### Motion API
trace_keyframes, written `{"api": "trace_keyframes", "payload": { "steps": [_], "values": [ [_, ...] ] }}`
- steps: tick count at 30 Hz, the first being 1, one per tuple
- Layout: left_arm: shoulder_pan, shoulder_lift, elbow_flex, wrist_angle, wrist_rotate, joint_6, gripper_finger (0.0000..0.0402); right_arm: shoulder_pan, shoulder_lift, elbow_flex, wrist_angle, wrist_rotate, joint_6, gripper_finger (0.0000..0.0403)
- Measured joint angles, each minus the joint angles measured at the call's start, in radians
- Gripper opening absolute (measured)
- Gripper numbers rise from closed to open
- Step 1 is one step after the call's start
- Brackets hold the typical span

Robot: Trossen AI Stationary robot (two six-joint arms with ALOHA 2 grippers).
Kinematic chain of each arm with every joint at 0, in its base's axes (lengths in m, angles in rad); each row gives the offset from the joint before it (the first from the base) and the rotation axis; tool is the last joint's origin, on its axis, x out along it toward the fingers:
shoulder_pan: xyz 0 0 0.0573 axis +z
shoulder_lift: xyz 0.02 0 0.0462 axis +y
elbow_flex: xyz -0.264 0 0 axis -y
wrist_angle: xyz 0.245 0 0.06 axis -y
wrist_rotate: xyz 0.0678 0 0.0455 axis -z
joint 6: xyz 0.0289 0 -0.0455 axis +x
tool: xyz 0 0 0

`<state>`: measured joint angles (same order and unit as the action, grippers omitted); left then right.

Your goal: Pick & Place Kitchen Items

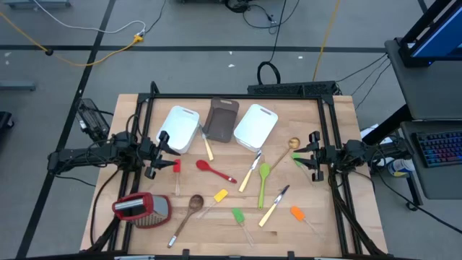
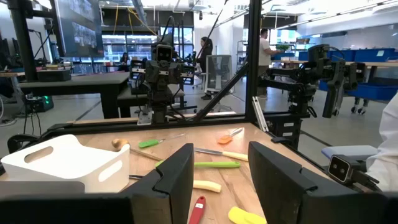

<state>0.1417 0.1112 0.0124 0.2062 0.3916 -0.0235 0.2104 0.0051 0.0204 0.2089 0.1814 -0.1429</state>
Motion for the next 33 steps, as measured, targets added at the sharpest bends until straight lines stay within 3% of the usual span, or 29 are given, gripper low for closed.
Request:
{"api": "trace_keyframes", "payload": {
  "steps": [33],
  "values": [
    [0.000,0.000,0.000,0.035,-0.097,0.020,0.0159,0.000,0.000,0.000,0.000,0.000,0.000,0.0114]
  ]
}}
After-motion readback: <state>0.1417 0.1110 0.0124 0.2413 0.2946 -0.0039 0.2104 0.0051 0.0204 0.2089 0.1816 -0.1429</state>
